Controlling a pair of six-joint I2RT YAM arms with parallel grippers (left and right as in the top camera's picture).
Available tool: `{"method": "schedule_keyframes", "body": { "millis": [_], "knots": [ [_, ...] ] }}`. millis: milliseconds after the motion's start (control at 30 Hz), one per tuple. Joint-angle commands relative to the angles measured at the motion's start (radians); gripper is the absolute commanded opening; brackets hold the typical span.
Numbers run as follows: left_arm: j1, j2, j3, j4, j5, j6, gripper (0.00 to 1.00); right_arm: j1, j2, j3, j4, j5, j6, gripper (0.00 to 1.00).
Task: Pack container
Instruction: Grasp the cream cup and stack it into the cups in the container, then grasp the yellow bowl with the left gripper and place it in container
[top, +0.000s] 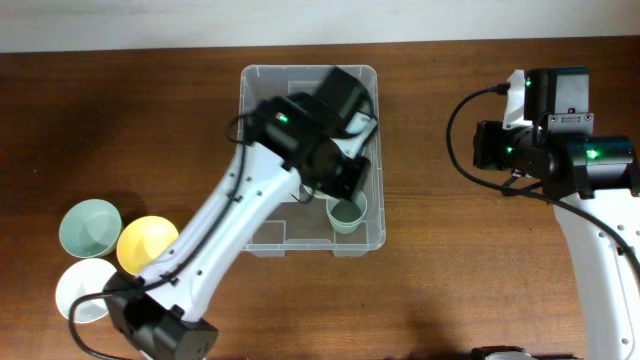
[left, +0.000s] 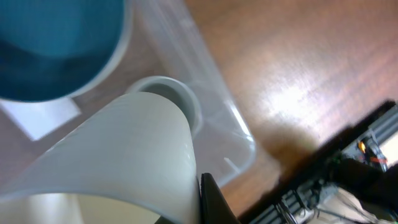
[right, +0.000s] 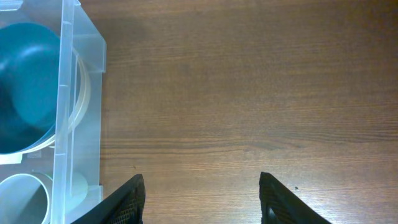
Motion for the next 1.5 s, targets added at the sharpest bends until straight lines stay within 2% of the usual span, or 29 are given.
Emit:
{"method": "schedule_keyframes", "body": {
  "millis": [0,167,267,300,333,467,633,767,867,1033,1200,1333,1467],
  "knots": [
    [-0.05,0.024,-0.035,0.011,0.013,-0.032,0.01,-0.005,0.002,0.002,-0.005,0.019,0.008,0.54],
    [-0.088,0.062,-0.045,0.008,0.013,-0.04,0.02,-0.005,0.002,0.002,-0.01,0.019,0.008,0.54],
    [-0.093,0.077,-0.045,0.007,0.013,-0.039,0.18,-0.005,0.002,0.002,-0.012,0.019,0.008,0.54],
    [-0.092,0.082,-0.045,0.008,0.008,-0.039,0.39,-0.005,0.002,0.002,-0.012,0.019,0.008,0.55],
    [-0.091,0.082,-0.045,0.008,0.005,-0.039,0.49,-0.005,0.002,0.002,-0.012,0.019,0.008,0.54],
    [-0.087,0.082,-0.045,0.014,-0.048,-0.039,0.6,-0.005,0.002,0.002,-0.012,0.019,0.008,0.54],
    [-0.057,0.076,-0.041,0.002,-0.074,-0.04,0.61,-0.005,0.002,0.002,-0.015,0.02,0.008,0.54],
    [0.019,0.007,-0.032,-0.038,-0.272,-0.122,0.62,-0.005,0.002,0.002,-0.016,0.02,0.007,0.54],
    [0.154,-0.127,-0.032,-0.055,-0.397,-0.171,0.66,-0.005,0.002,0.002,-0.015,0.02,0.007,0.54],
    [0.396,-0.263,-0.033,-0.091,-0.4,-0.172,0.69,-0.005,0.002,0.002,-0.015,0.019,0.008,0.54],
    [0.626,-0.286,-0.061,-0.148,-0.39,-0.175,0.71,-0.005,0.002,0.002,-0.015,0.019,0.008,0.54],
    [0.745,-0.286,-0.205,-0.089,-0.334,-0.175,0.77,-0.005,0.002,0.002,-0.016,0.019,0.008,0.54],
    [0.809,-0.286,-0.47,0.081,-0.275,-0.175,0.81,-0.005,0.002,0.002,-0.018,0.019,0.008,0.54]
  ]
}}
